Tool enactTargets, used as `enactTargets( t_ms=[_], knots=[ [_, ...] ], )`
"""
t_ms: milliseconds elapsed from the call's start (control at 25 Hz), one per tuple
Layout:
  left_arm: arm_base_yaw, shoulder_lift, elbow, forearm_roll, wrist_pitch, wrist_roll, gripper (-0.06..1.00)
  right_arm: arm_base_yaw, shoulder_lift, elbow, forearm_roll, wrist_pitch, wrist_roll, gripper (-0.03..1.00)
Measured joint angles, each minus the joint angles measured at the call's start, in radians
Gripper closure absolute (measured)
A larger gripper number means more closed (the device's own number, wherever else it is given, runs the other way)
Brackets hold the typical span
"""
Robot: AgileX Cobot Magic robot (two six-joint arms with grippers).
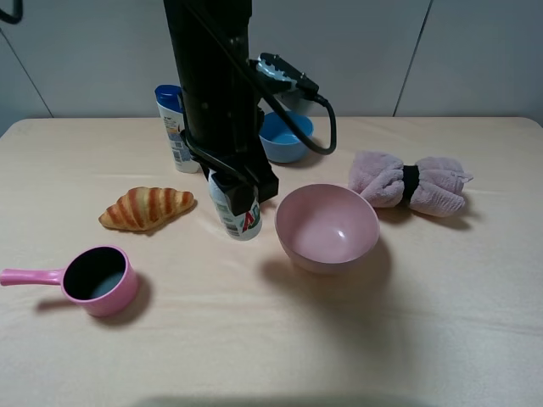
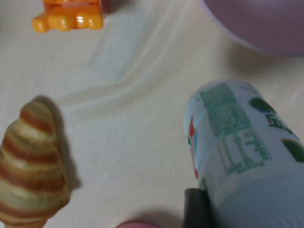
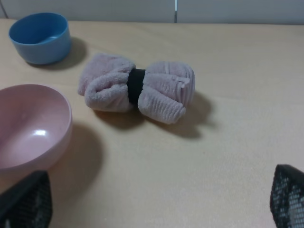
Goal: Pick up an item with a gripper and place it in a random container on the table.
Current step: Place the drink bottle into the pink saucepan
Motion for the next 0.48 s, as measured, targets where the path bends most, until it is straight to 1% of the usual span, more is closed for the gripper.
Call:
enactTargets(
  t_ms=[160,280,480],
  knots=[
    [0.0,-0.048,0.016,0.003,0.0,-0.017,0.41,0.0,0.0,0.0,0.0,0.0,0.0,0.27],
    [0.0,-0.091,0.05,0.005,0.0,-0.019,0.41,0.0,0.0,0.0,0.0,0.0,0.0,0.27],
    [0.0,-0.177,0.125,0.031,0.0,-0.041,0.41,0.0,0.0,0.0,0.0,0.0,0.0,0.27]
  ],
)
